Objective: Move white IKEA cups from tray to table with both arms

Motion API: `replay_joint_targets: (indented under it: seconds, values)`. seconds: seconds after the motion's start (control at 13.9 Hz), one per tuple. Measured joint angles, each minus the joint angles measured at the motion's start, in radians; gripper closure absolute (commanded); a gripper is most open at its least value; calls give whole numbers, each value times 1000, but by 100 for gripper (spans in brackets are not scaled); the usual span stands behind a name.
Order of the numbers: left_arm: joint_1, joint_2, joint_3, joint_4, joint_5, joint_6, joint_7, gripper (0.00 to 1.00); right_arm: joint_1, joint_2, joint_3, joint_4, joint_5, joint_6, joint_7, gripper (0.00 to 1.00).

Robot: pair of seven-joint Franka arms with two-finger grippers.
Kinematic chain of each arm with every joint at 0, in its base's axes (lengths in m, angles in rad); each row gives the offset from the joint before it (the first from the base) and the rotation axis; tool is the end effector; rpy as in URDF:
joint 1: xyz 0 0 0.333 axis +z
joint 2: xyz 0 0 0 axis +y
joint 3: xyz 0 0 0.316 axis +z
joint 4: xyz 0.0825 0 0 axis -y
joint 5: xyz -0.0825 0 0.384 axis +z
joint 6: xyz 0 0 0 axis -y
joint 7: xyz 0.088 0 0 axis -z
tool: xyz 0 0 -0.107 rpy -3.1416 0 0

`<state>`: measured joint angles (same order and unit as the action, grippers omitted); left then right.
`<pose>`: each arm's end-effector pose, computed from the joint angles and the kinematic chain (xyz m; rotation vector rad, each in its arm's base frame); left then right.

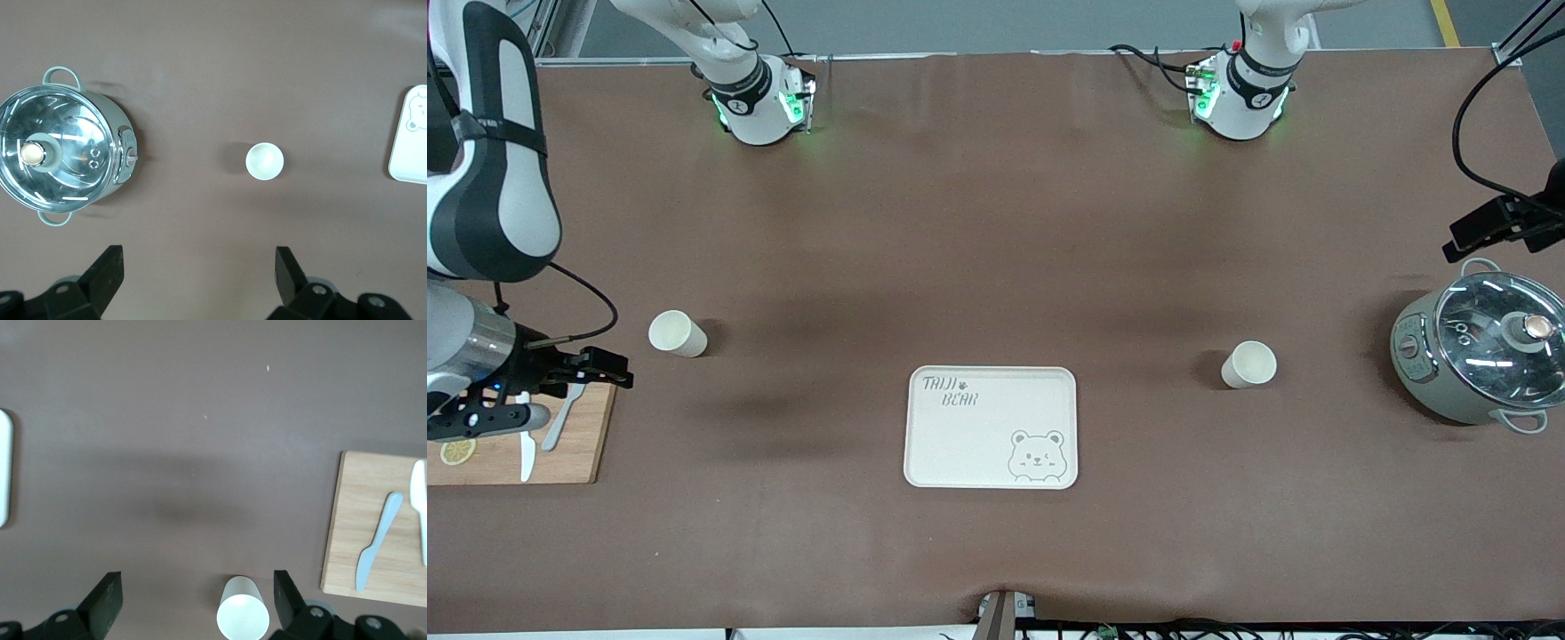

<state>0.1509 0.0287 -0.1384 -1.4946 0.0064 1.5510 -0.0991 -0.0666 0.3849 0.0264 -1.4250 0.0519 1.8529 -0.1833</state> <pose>0.5620 0.0090 0.6428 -3.1351 -0.1756 -0.0440 0.6798 -0.0261 0.4812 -3.0795 -0.1967 -0.0765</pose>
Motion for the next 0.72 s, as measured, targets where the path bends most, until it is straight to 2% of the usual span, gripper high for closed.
replay_joint_targets:
  seconds: [0.14, 0.36, 0.57, 0.72]
  values:
    - [-23, -59, 3, -58, 0, 1, 0, 0, -6, -11, -11, 47, 0, -23, 0, 0]
    - [-79, -130, 52, -142, 0, 5, 0, 0, -47, -76, -15, 71, 1, -141, -3, 0]
    - [-87, -139, 69, -164, -1, 15, 0, 0, -36, -172, -6, 71, 2, -300, -3, 0]
    - [-96, -134, 64, -168, -1, 18, 0, 0, -19, -245, -3, 32, 0, -362, -2, 0]
